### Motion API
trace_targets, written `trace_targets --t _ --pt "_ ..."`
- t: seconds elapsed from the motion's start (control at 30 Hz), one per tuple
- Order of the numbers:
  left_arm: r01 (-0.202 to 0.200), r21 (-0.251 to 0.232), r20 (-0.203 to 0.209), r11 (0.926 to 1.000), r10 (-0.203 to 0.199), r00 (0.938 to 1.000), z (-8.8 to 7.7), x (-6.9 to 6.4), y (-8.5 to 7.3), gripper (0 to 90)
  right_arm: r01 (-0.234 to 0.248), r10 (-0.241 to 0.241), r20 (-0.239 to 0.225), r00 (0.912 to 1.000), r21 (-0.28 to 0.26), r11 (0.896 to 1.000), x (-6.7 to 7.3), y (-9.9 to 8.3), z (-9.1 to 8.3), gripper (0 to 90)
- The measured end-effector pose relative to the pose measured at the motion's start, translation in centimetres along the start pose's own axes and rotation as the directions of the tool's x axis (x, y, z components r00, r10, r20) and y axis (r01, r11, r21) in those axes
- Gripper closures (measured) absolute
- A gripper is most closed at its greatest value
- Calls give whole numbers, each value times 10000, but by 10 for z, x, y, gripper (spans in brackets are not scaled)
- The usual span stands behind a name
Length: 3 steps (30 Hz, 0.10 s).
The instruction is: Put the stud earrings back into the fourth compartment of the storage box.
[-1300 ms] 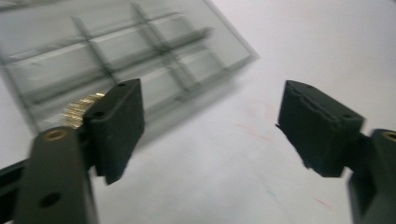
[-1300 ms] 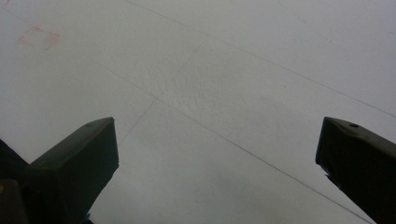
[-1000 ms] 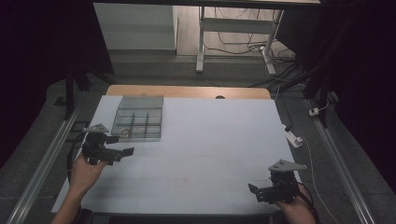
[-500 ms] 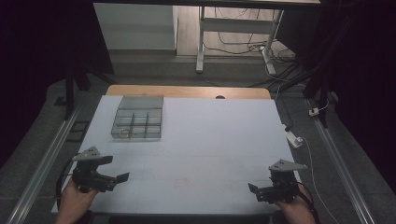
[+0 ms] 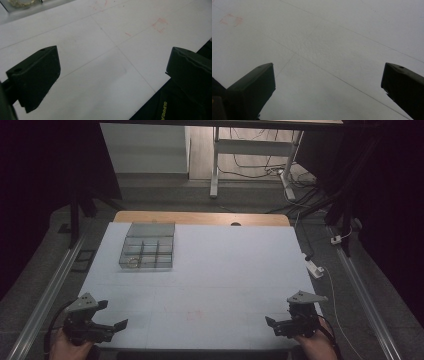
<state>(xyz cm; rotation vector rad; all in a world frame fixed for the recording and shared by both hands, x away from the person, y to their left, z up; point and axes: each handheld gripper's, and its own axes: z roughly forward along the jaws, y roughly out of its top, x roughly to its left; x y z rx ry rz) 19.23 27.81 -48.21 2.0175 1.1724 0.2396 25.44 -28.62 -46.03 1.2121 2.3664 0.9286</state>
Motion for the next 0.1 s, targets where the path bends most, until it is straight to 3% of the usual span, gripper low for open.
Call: trace_targets --t 0.1 --pt "-118 181 -38 9998 118 9999 2 -1 2 0 34 -34 0 10000 43 10000 0 0 1 0"
